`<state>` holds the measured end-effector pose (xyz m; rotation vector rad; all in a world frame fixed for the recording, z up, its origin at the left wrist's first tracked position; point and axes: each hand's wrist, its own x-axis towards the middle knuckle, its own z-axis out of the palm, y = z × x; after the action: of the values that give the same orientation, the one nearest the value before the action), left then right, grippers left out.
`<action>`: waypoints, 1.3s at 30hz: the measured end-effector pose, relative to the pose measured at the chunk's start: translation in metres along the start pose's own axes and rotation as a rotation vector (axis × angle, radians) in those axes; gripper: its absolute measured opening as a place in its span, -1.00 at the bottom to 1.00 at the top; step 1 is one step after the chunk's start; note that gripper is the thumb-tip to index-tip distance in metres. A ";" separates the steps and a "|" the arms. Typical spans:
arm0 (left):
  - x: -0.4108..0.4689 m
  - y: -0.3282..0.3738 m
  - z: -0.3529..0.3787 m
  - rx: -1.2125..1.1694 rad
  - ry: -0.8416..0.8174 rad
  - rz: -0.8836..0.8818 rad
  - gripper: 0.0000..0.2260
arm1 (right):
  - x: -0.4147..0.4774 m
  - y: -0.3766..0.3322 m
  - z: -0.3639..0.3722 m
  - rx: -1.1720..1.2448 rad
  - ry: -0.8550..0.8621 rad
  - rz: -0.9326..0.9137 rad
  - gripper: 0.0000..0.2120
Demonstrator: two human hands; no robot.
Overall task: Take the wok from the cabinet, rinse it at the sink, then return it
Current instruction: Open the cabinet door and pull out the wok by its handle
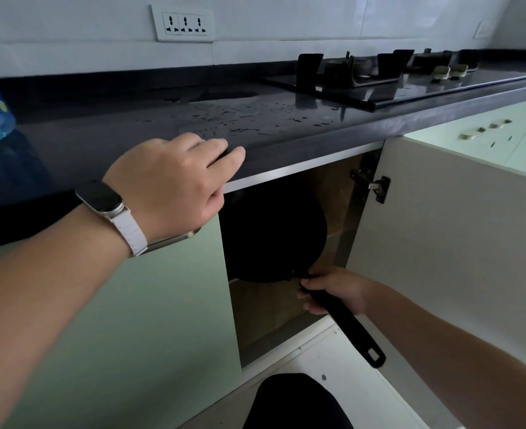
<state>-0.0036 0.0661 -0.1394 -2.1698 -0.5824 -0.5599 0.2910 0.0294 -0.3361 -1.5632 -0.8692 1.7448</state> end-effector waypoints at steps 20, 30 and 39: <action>0.000 0.000 0.000 0.016 0.010 -0.004 -0.64 | 0.034 0.029 0.020 0.076 0.103 -0.035 -0.86; 0.000 0.001 0.000 0.039 0.015 -0.005 -0.64 | 0.038 0.025 0.021 0.159 0.092 -0.094 -0.89; 0.001 0.000 0.001 0.014 0.007 -0.009 -0.64 | 0.005 0.057 0.015 0.189 0.161 -0.119 -0.86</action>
<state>-0.0026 0.0667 -0.1395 -2.1526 -0.5904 -0.5663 0.2744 -0.0009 -0.3846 -1.4731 -0.6827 1.5462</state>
